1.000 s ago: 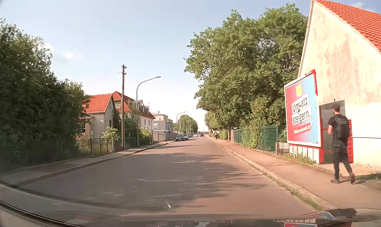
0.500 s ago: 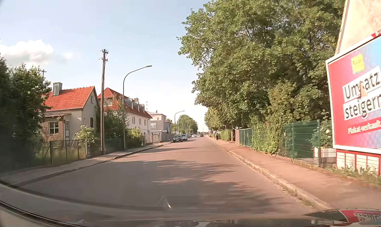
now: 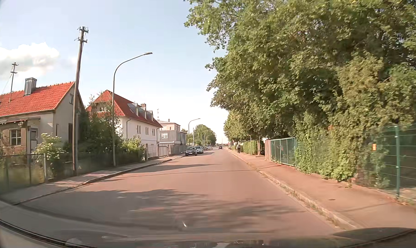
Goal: Follow the waypoints while adhering to traffic rules and regulations
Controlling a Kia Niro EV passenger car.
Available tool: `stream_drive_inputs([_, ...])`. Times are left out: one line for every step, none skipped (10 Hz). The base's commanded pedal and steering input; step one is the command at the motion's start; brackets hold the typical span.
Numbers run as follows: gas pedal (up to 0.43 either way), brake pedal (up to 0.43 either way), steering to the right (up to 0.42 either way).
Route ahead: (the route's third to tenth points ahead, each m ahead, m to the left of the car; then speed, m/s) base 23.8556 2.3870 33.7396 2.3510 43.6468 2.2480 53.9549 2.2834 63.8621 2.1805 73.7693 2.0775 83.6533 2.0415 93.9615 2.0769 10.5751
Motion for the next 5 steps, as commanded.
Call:
stream_drive_inputs([0.169,0.012,-0.003])
stream_drive_inputs([0.169,0.012,0.000])
stream_drive_inputs([0.169,0.012,0.001])
stream_drive_inputs([0.169,0.012,0.001])
stream_drive_inputs([0.169,0.012,-0.001])
